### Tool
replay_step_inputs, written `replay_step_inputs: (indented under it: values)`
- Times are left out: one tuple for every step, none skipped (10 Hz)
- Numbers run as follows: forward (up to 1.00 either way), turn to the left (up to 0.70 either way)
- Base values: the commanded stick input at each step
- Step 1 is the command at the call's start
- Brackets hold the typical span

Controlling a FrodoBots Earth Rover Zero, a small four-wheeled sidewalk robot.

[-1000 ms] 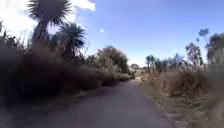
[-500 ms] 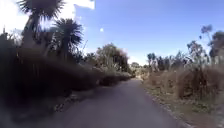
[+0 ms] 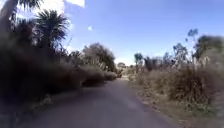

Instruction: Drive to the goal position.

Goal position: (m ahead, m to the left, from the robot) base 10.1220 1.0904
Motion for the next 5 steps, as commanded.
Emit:
replay_step_inputs:
  values:
    - [0.85,0.00]
    - [0.85,0.00]
    - [0.85,0.00]
    - [0.85,0.00]
    - [0.85,0.00]
